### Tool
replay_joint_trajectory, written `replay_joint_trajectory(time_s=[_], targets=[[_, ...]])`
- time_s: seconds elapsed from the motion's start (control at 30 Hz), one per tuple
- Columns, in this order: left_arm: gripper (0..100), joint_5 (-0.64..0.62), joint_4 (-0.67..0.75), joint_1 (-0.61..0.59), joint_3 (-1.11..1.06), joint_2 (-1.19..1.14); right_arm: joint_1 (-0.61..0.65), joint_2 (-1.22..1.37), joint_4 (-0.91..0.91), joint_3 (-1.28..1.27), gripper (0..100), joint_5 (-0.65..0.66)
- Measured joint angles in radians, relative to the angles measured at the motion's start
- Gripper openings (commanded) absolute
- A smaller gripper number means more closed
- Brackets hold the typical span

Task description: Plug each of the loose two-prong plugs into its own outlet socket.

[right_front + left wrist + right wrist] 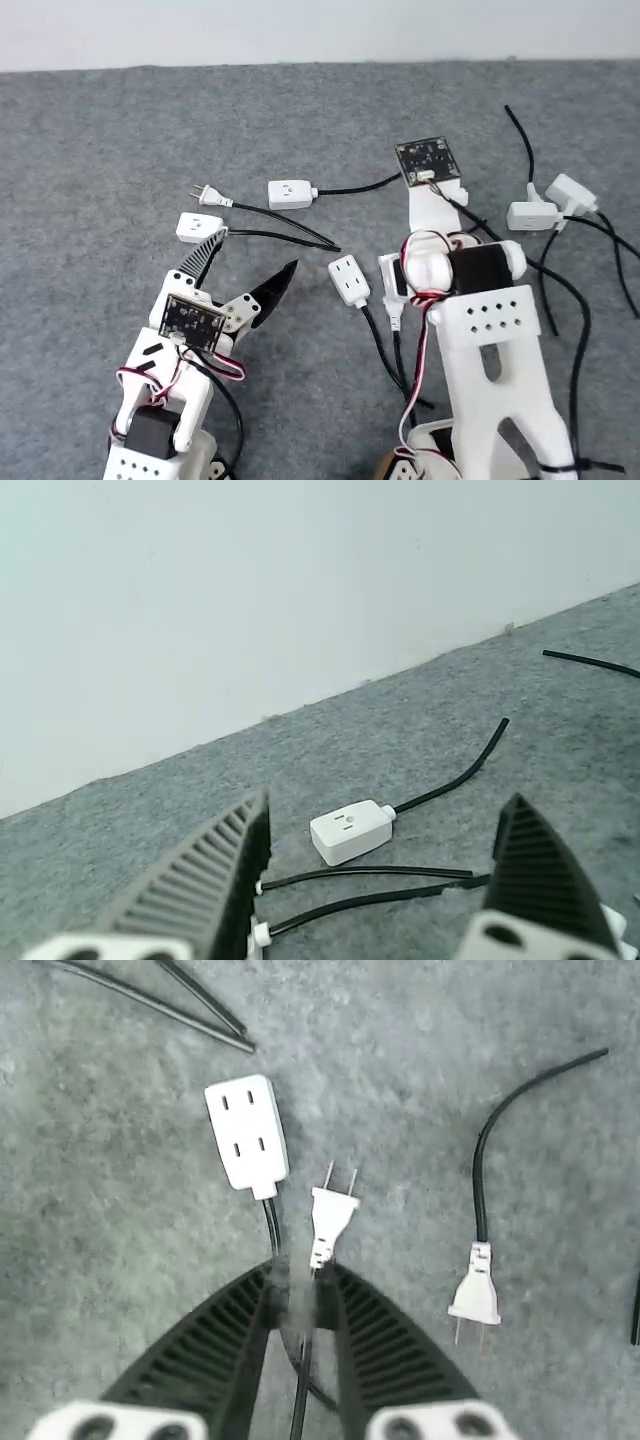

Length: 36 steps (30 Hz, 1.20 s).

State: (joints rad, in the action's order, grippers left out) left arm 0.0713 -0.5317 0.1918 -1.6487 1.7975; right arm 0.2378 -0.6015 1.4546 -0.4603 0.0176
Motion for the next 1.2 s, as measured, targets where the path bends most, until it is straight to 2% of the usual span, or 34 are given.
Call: replay_joint_trajectory(time_s=[0.3, 0.37, 0.47, 0.53, 0.73, 1.07, 1.2], targets=[[35, 0.0, 0.0, 0.0, -0.009, 0.0, -0.009, 0.031, -0.057, -0.068, 3.5, 0.0], [35, 0.0, 0.0, 0.0, -0.009, 0.0, -0.009, 0.055, -0.117, -0.152, 9.3, 0.0], [35, 0.0, 0.0, 0.0, -0.009, 0.0, -0.009, 0.117, -0.238, -0.302, 23.1, 0.0], [35, 0.0, 0.0, 0.0, -0.009, 0.0, 0.003, 0.167, -0.316, -0.374, 26.3, 0.0], [35, 0.0, 0.0, 0.0, -0.009, 0.0, 0.006, 0.285, -0.491, -0.404, 15.0, 0.0], [35, 0.0, 0.0, 0.0, -0.009, 0.0, 0.015, 0.466, -0.631, -0.402, 14.0, 0.0], [35, 0.0, 0.0, 0.0, -0.009, 0.0, 0.014, 0.477, -0.635, -0.399, 0.0, 0.0]])
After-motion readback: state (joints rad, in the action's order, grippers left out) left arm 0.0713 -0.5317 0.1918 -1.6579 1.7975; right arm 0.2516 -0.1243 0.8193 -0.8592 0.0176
